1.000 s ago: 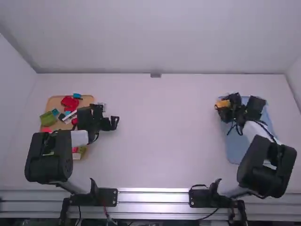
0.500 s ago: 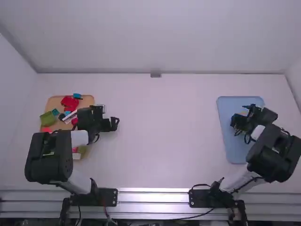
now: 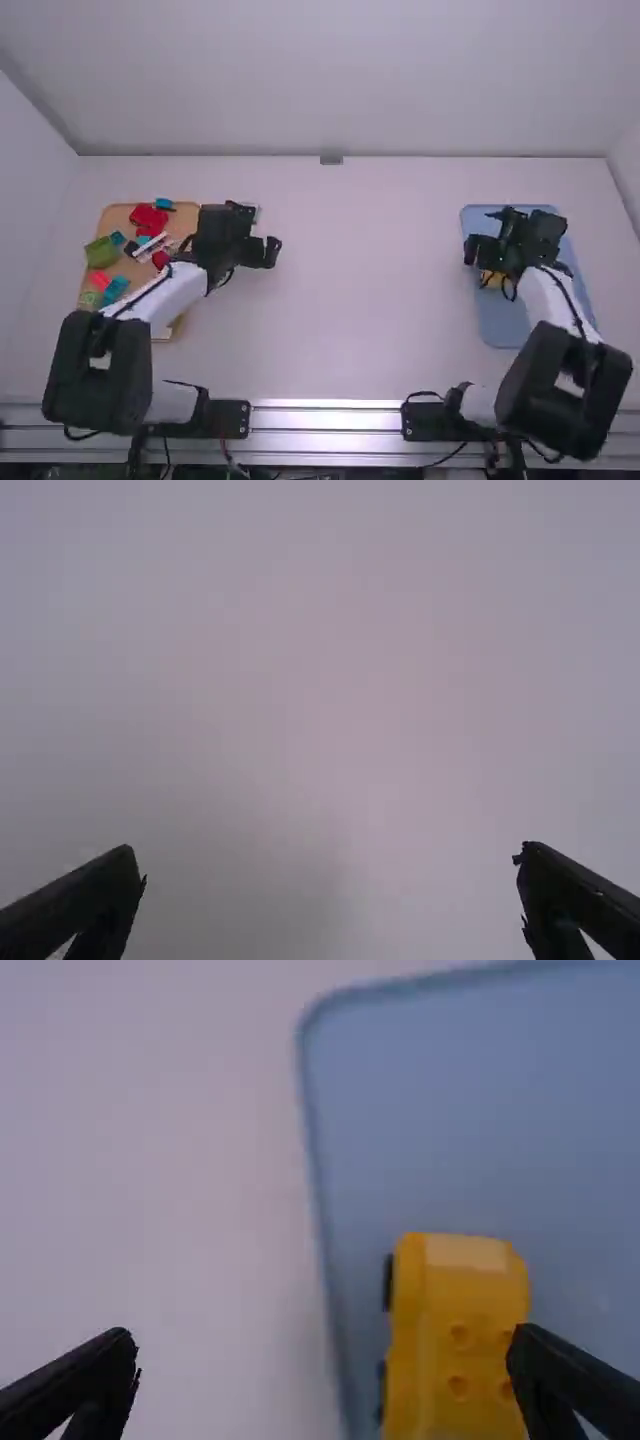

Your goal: Assemble lego blocks to make yellow taxi

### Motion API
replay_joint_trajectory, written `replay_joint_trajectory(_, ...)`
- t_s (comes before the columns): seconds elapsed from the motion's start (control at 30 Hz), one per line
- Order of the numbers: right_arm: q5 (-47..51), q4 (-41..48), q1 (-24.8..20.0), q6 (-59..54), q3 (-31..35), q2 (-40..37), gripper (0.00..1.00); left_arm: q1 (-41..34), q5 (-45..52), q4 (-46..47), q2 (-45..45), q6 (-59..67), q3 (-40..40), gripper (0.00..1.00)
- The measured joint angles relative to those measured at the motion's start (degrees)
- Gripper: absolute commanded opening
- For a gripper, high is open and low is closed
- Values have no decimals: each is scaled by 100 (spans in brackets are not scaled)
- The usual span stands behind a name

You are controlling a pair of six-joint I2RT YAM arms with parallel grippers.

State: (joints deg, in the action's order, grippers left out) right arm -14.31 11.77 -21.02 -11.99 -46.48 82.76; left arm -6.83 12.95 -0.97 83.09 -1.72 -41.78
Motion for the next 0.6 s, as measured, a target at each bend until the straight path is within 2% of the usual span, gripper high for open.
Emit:
replay_joint_trajectory(0.1,275,413,682,-4,0,-734,99,-428,-256,330,-466,0,-72,99)
replay_joint_trajectory(0.3,643,599,1753,7,0,-1661,96,-625,-420,457,-1165,2,-81,96)
replay_joint_trajectory(0.43,905,334,2028,162,157,-1956,91,-448,-586,210,-1408,66,-7,92)
replay_joint_trajectory(0.6,1215,-4,2100,474,610,-2249,84,-39,-933,101,-1766,116,385,84)
